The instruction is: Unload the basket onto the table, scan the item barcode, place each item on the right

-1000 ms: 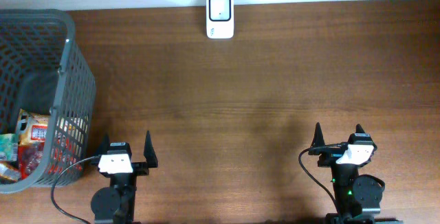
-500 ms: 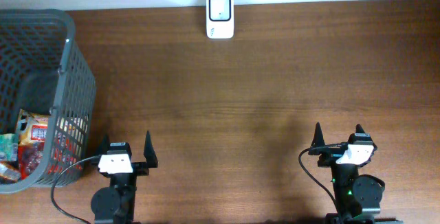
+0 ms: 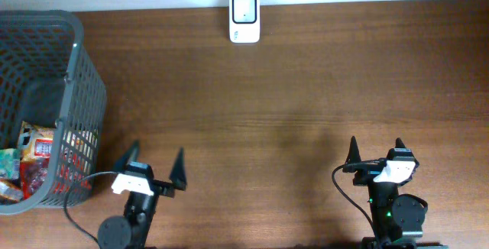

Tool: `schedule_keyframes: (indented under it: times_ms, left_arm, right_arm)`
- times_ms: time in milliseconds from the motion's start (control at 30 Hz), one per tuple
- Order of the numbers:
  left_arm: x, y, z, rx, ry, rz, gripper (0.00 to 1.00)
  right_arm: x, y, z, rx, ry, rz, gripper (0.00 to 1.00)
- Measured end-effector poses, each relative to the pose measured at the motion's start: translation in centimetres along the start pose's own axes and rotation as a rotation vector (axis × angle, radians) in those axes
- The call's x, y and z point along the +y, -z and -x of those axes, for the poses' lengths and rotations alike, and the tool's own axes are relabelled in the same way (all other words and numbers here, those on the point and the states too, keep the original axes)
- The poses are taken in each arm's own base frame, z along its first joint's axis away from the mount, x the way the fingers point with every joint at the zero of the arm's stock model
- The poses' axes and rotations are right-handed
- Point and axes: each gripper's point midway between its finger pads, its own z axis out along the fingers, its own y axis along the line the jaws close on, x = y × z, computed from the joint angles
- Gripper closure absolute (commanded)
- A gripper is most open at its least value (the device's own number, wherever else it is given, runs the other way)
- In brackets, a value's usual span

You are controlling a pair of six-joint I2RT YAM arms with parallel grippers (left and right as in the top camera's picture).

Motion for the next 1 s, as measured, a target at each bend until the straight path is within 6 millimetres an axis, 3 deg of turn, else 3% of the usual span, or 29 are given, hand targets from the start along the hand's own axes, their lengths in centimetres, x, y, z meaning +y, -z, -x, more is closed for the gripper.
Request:
schedule_keyframes:
  times_ms: [133, 200, 333, 433, 600, 1000]
  left_arm:
    - [-4.8, 0.9, 3.8, -0.144, -0.048, -0.268, 0.01]
    - [-6.3, 1.5, 4.5, -0.154, -0.046, -0.357, 0.01]
    - [-7.3, 2.2, 6.7, -0.129, -0.023, -0.393, 0.01]
    - [-7.1, 2.5, 8.9, -0.076, 0.013, -0.351, 0.01]
    - [-5.3, 2.2, 10.5, 0.095, 0.054, -0.211, 0.01]
    - [-4.6, 1.4, 14.1, 0.004, -0.02, -0.165, 0.01]
  right_arm:
    - [0.0, 0.0, 0.0, 0.0, -0.001, 0.0, 0.01]
    - [0.0, 0.0, 0.0, 0.0, -0.001, 0.0, 0.01]
    - [0.0, 0.0, 0.0, 0.0, 0.0, 0.0, 0.02]
    - [0.0, 0.0, 0.0, 0.0, -0.001, 0.0, 0.02]
    - [0.0, 0.0, 0.0, 0.0, 0.0, 0.0, 0.01]
    - [0.0, 0.0, 0.0, 0.0, 0.0, 0.0, 0.01]
